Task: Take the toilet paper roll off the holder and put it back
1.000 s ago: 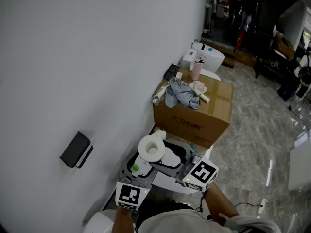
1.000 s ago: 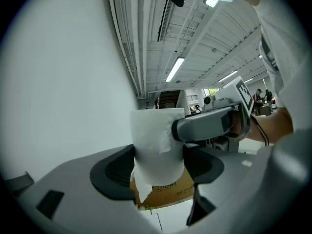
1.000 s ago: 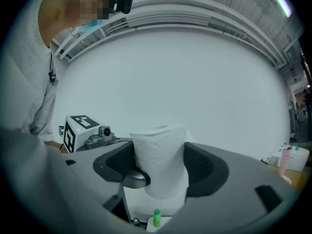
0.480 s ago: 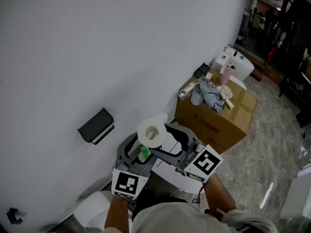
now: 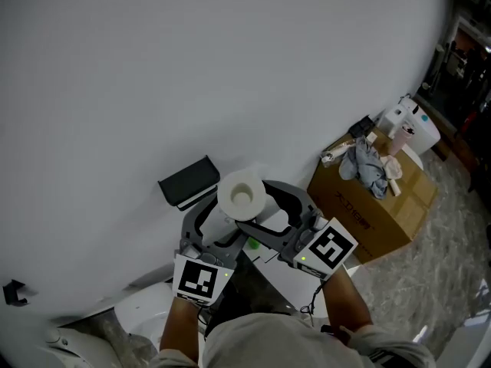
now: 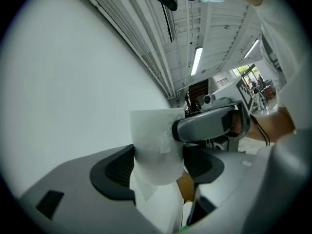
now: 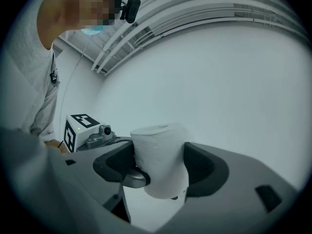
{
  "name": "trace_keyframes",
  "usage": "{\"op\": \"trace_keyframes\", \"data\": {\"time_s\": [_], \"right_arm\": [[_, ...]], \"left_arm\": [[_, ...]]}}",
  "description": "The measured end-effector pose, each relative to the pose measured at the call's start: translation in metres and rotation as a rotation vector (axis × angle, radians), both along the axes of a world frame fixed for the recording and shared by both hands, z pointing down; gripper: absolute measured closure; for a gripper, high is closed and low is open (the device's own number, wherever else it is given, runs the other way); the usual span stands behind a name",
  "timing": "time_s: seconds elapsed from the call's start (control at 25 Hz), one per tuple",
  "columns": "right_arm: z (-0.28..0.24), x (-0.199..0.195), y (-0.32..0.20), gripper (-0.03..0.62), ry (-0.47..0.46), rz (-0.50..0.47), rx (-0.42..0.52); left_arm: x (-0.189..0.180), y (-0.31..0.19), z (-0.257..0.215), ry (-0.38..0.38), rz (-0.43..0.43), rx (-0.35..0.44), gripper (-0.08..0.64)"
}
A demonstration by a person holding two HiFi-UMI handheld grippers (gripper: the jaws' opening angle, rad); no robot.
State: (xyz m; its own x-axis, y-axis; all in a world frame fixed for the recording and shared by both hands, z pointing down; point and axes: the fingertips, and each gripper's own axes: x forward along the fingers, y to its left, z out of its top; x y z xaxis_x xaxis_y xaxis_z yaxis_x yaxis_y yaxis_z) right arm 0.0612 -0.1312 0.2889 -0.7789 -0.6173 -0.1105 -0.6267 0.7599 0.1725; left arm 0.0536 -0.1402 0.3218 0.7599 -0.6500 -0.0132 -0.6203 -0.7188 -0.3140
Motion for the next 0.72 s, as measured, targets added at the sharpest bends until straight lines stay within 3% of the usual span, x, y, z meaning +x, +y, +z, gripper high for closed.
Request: {"op": "trace_keyframes", "data": {"time_s": [0.36, 0.72], "right_arm": [[-0.011, -0.061, -0.032, 0.270, 0.016, -0.151, 0.020], [-0.028, -0.106, -0.059, 0.270, 0.032, -0.245, 0.047]], "left_arm": [[-0.062, -0.032, -0.012, 0.018, -0.152, 0.025, 0.241], [-0.107, -0.059, -0.030, 0.038, -0.245, 0.048, 0.241]]}}
